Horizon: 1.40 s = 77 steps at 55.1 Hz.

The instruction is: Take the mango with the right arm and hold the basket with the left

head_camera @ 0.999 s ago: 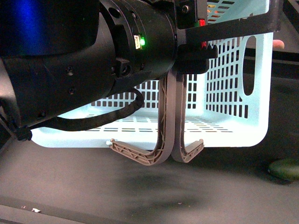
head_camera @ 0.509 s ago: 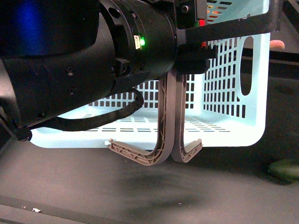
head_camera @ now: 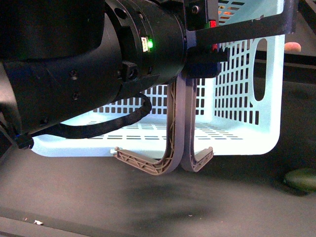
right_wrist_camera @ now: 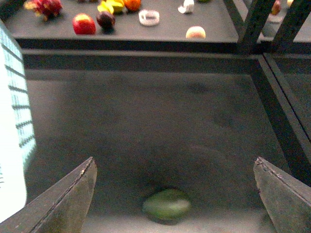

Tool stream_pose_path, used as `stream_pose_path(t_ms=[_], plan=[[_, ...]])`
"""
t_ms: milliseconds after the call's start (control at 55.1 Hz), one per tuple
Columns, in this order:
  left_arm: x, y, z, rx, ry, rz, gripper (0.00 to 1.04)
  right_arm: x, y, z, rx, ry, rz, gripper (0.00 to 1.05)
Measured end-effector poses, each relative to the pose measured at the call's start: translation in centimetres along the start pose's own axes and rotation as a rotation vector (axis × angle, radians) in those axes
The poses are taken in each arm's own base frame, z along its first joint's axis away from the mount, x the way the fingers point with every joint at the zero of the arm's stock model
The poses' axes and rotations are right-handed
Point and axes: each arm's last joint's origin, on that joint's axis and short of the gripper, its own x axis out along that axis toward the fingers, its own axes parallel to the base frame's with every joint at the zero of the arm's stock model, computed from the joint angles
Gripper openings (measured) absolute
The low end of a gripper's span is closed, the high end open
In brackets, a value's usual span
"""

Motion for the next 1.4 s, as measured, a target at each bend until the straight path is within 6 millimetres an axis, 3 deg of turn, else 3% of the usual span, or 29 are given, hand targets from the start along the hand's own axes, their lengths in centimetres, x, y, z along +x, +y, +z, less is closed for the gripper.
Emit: stream_pose_path(t_ms=[236, 454, 672, 1180, 1398], plan=[[0.0, 0.0, 0.0, 0.0, 0.001, -0.002, 0.05, 4.8, -3.0, -3.8, -0.051, 0.214, -0.008, 0.96], [0.0, 0.0, 0.0, 0.0, 0.001, -0.003, 0.05, 8.3, -5.5, -9.7, -0.083, 0.42, 0.011, 0.96], [0.0, 0.0, 0.0, 0.0, 0.001, -0.001, 0.05, 10.5, -7.5, -14.7, -0.078, 0.556, -0.007, 0.96], [0.0, 0.0, 0.0, 0.0, 0.001, -0.002, 0.05, 13.7, -10.0, -19.7, -0.108, 0.676, -0.057, 0.96], [0.0, 0.0, 0.0, 0.0, 0.001, -0.001, 0.05, 14.7, -10.3, -20.7, -0.118, 0.693, -0.058, 0.96]])
